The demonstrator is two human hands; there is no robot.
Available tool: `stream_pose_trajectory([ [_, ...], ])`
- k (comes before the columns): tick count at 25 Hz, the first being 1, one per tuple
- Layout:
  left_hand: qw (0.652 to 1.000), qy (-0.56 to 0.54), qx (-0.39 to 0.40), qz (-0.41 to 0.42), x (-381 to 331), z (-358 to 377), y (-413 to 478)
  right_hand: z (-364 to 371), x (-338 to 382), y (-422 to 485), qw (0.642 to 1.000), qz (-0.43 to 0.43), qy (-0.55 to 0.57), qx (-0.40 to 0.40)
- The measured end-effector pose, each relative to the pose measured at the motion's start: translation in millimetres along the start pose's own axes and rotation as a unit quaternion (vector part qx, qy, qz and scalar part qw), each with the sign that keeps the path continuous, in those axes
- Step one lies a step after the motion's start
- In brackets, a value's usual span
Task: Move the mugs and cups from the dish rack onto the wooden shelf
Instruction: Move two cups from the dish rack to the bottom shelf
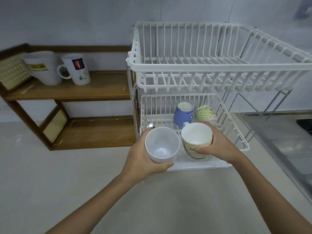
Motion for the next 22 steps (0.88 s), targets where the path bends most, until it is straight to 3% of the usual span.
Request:
stream_pose_trajectory([
  [5,0.999,-0.019,-0.042,0.009,37.6,-103.3,-57.0,88.6,60.5,-15.6,0.992,-0.038,0.086,0.086],
  [10,0.980,0.001,-0.158,-0.118,113.8,-205.5,-63.1,211.6,93.0,14.1,0.980,-0.067,0.092,0.166],
  [15,0.944,0.062,-0.214,-0.244,190.0,-260.1,-12.3,306.2,73.7,94.1,0.998,0.031,0.024,0.045],
  [22,0.947,0.013,-0.201,-0.250,255.0,-263.8,67.9,349.4,30.4,215.4,0.978,0.164,-0.064,-0.110],
])
Point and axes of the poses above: each hand's wrist, its own y-axis towards the middle knuckle, its own z-axis out of the palm, x = y × z, the point moved 5 cm from there along y, towards the middle knuckle, and after that the axes turned 6 degrees about -z, right-handed, at the moved point
